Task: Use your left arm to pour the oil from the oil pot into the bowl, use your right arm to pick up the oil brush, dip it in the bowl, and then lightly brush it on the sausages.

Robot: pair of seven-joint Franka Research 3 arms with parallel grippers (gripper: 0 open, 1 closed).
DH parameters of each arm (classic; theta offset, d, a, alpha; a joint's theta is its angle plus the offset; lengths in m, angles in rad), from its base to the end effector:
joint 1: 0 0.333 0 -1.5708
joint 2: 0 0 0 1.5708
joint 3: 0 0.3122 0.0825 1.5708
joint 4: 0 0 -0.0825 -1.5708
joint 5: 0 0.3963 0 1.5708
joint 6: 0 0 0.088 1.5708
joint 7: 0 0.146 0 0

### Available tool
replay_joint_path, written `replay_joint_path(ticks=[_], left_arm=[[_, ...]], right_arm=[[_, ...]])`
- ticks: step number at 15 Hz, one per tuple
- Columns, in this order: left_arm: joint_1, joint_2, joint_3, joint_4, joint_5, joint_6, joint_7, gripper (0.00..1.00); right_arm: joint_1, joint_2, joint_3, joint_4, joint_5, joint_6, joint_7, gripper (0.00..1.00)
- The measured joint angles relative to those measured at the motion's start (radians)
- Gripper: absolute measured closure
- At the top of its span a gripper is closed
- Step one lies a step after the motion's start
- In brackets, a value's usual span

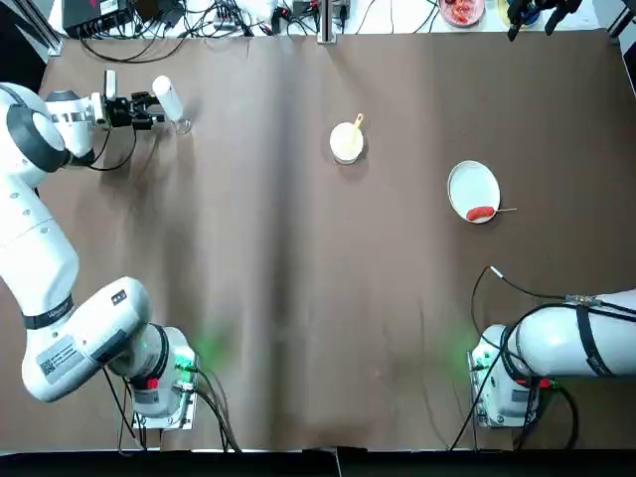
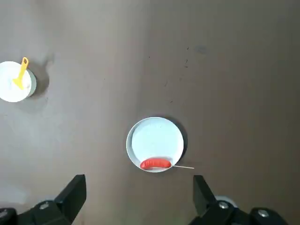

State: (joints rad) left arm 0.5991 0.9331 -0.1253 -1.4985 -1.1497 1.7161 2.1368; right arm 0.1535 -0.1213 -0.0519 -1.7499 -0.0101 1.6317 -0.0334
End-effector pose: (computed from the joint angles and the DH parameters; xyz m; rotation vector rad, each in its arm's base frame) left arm 0.6360 0.2015 0.1044 1.7676 -0.9512 1.0741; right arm 0.5305 0.0514 0.5665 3.1306 0.2132 0.0048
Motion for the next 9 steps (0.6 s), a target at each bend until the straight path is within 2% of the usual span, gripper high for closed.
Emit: replay_joint_path(ticks=[9], left_arm=[[-0.015, 0.006, 0.001, 0.000, 0.000, 0.000, 0.043, 0.00]], right_arm=[[0.000, 0.000, -0.002, 0.000, 0.000, 0.000, 0.000, 0.00]])
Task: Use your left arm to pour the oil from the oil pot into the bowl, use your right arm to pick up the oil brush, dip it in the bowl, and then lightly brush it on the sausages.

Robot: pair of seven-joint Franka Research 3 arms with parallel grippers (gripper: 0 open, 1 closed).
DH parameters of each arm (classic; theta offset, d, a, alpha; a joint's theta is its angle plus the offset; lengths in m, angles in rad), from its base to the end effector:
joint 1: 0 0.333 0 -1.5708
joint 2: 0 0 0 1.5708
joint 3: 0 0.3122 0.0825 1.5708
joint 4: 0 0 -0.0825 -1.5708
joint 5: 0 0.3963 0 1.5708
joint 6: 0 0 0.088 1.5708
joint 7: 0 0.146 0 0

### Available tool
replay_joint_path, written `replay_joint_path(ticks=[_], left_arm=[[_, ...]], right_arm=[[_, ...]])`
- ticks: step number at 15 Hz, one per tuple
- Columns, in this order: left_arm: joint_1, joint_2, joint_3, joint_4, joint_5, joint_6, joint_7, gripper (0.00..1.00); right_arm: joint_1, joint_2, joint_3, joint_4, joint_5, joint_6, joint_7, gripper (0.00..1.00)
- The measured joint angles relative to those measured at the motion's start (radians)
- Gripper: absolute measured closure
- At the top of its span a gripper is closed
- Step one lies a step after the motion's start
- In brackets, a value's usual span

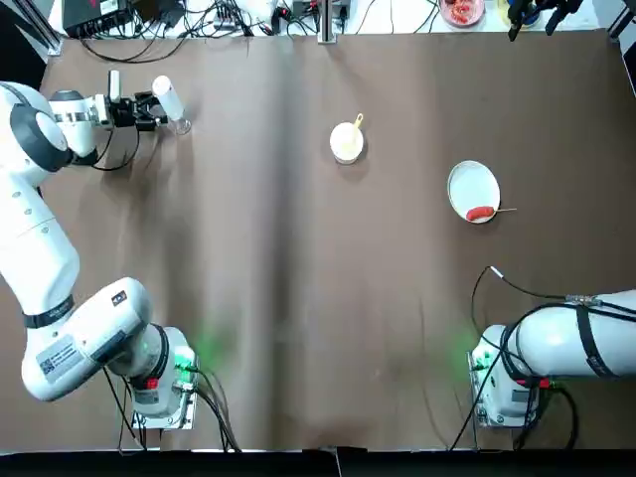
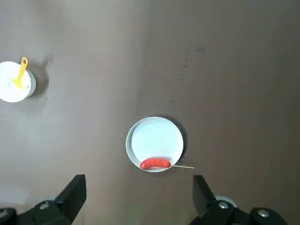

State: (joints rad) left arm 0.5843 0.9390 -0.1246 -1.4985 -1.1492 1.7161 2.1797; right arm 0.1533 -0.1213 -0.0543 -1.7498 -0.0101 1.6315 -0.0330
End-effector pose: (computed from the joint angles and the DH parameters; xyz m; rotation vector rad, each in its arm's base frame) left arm 0.6376 0.1917 0.1005 1.7444 -0.9995 1.0874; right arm 0.5307 0.0500 0.5666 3.1312 0.2085 0.0046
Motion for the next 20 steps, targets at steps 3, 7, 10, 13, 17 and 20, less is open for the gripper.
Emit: replay_joint_path(ticks=[3, 7, 10, 13, 17, 20], left_arm=[[-0.022, 0.003, 0.000, 0.000, 0.000, 0.001, 0.024, 0.00], [-0.033, 0.012, 0.000, 0.000, -0.001, 0.017, 0.047, 0.00], [-0.050, 0.019, 0.000, 0.000, -0.007, 0.054, 0.056, 0.00], [-0.073, 0.026, 0.000, 0.000, -0.034, 0.072, 0.097, 0.01], [-0.080, 0.032, 0.000, 0.000, -0.044, 0.076, 0.146, 0.01], [-0.090, 0.038, -0.001, 0.000, -0.068, 0.076, 0.202, 0.03]], right_arm=[[0.000, 0.000, 0.000, 0.000, 0.000, -0.001, 0.000, 0.00], [-0.001, 0.000, -0.001, 0.000, 0.000, 0.000, 0.000, 0.00], [0.000, 0.000, -0.002, 0.000, 0.000, 0.001, 0.000, 0.00], [0.000, 0.000, -0.001, 0.000, 0.000, 0.000, 0.000, 0.00], [0.001, 0.000, 0.000, 0.000, 0.000, 0.000, 0.000, 0.00], [0.001, 0.000, 0.000, 0.000, 0.000, 0.000, 0.000, 0.00]])
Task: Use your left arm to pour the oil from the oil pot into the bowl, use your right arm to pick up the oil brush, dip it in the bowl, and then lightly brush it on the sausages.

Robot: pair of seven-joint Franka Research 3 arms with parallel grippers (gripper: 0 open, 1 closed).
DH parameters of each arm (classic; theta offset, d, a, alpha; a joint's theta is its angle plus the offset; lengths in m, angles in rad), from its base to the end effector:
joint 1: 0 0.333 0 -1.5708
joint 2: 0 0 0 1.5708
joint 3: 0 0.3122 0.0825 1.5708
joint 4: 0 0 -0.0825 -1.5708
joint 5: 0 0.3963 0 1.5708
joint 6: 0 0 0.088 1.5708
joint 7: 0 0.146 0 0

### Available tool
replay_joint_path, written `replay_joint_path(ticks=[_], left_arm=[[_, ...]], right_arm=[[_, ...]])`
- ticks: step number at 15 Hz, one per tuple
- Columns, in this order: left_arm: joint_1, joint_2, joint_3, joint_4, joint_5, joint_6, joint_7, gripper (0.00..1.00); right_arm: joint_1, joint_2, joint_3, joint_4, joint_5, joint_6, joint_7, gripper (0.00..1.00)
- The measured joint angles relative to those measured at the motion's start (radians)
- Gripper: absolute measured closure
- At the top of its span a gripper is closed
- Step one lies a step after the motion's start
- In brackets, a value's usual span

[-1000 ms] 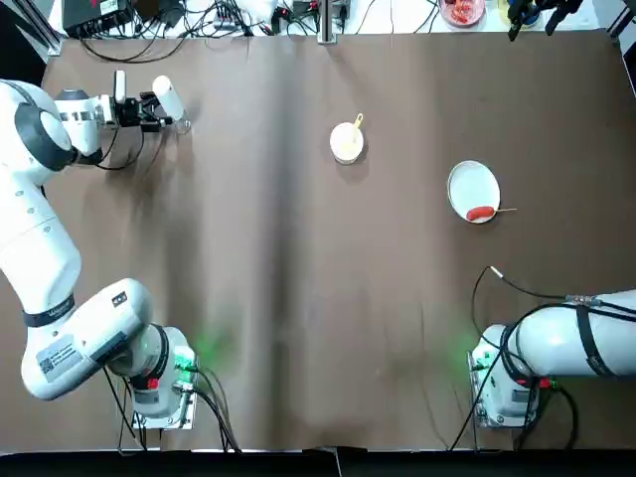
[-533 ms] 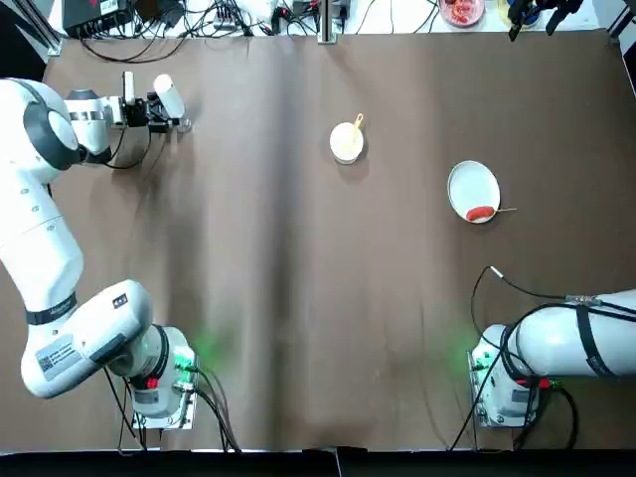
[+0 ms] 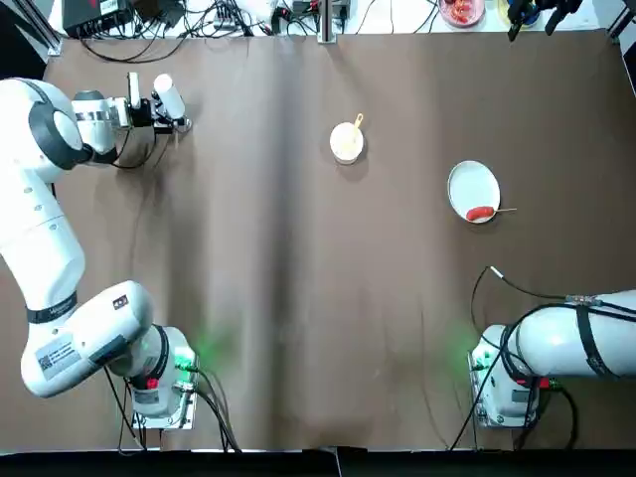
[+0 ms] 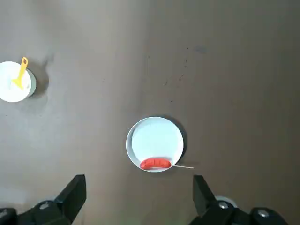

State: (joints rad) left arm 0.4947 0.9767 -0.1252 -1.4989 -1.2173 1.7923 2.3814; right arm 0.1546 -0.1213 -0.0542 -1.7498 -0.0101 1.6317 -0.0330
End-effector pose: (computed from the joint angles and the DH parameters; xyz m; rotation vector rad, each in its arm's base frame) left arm 0.6557 0.1394 0.0755 1.6855 -1.1746 1.1989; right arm 0.5306 0.0507 0.5666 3.1311 0.2107 0.0049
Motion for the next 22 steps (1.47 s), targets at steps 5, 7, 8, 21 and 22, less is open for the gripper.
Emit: replay_joint_path(ticks=[5, 7, 8, 21, 22], left_arm=[[-0.026, 0.001, -0.001, 0.001, -0.030, 0.000, 0.029, 0.19], [-0.029, 0.001, -0.002, 0.001, -0.030, -0.001, 0.034, 0.44], [-0.034, 0.001, -0.003, 0.002, -0.030, -0.001, 0.035, 0.44], [-0.405, -0.122, -0.060, 0.031, -0.016, 0.198, -0.213, 0.44], [-0.441, -0.129, -0.060, 0.031, -0.006, 0.240, -0.265, 0.44]], right_arm=[[0.000, 0.000, 0.000, 0.000, 0.000, 0.001, 0.000, 0.00], [0.000, 0.000, 0.000, 0.000, 0.000, 0.002, 0.000, 0.00], [0.000, 0.000, 0.001, 0.000, 0.000, 0.002, 0.000, 0.00], [0.000, 0.000, 0.000, 0.005, 0.000, 0.002, -0.002, 0.00], [0.000, 0.000, 0.000, 0.005, 0.000, 0.002, -0.002, 0.00]])
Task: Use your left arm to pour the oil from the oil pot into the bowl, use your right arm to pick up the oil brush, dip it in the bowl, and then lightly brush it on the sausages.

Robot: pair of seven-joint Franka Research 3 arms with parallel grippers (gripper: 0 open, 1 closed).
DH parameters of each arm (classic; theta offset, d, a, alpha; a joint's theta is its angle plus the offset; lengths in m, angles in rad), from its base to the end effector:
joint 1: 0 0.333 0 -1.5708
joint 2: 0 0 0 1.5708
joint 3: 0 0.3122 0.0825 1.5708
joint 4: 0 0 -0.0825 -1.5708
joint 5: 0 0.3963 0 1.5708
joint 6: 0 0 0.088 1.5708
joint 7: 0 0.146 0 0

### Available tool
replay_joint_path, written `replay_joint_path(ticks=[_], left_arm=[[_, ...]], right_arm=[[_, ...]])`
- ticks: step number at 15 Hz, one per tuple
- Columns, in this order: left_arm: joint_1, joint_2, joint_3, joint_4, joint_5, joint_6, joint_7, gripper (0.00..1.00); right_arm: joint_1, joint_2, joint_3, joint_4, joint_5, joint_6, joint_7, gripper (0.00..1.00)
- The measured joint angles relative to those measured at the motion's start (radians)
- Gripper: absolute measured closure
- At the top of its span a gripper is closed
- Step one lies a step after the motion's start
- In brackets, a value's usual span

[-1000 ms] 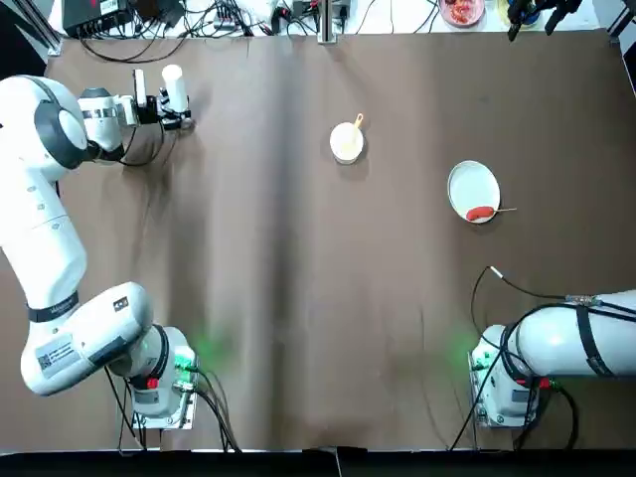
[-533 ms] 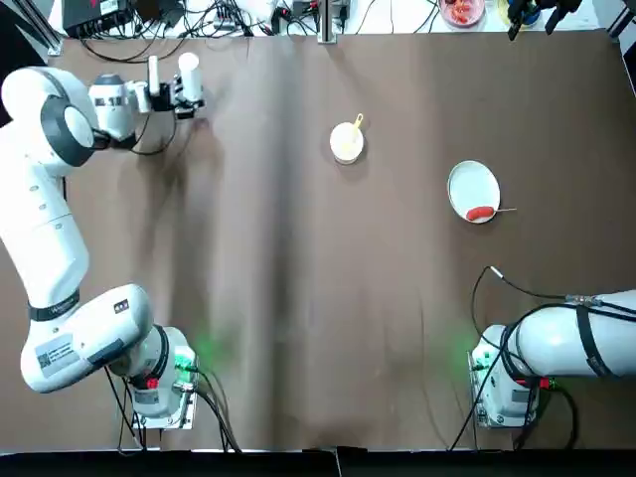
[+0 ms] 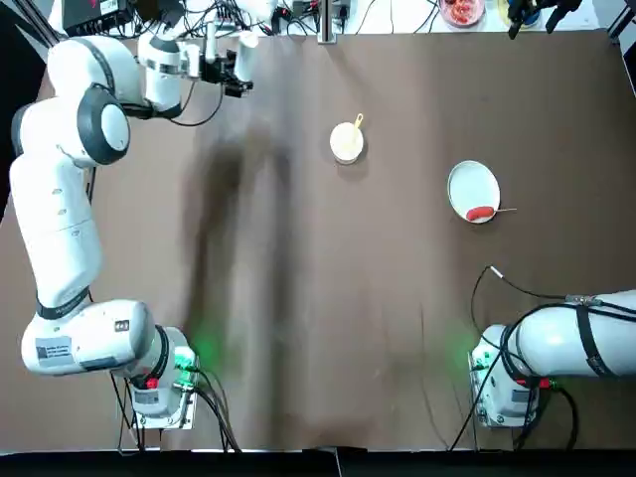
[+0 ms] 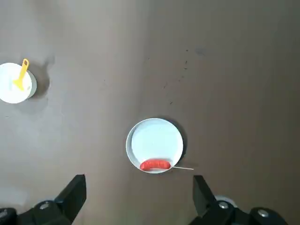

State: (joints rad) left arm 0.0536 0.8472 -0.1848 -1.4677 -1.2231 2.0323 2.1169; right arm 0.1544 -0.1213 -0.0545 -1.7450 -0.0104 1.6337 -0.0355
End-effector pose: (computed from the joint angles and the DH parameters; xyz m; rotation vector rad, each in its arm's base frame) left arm 0.7129 -0.1595 0.1695 1.6183 -1.3848 0.9717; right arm 0.5313 0.0504 0.5691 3.1308 0.2138 0.0156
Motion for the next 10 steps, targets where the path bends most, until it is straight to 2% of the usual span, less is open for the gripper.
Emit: replay_joint_path(ticks=[7, 8, 10], left_arm=[[-0.237, -0.049, 0.001, 0.000, 0.072, 0.333, -0.157, 0.44], [-0.311, -0.049, 0.003, -0.005, 0.086, 0.444, -0.180, 0.44], [-0.397, -0.048, 0.035, -0.015, 0.087, 0.535, -0.210, 0.44]], right_arm=[[0.050, 0.002, 0.005, 0.000, 0.044, -0.002, -0.001, 0.00], [0.090, 0.013, 0.006, -0.002, 0.050, -0.002, -0.002, 0.00], [0.123, 0.047, 0.008, -0.004, 0.050, 0.000, -0.001, 0.00]])
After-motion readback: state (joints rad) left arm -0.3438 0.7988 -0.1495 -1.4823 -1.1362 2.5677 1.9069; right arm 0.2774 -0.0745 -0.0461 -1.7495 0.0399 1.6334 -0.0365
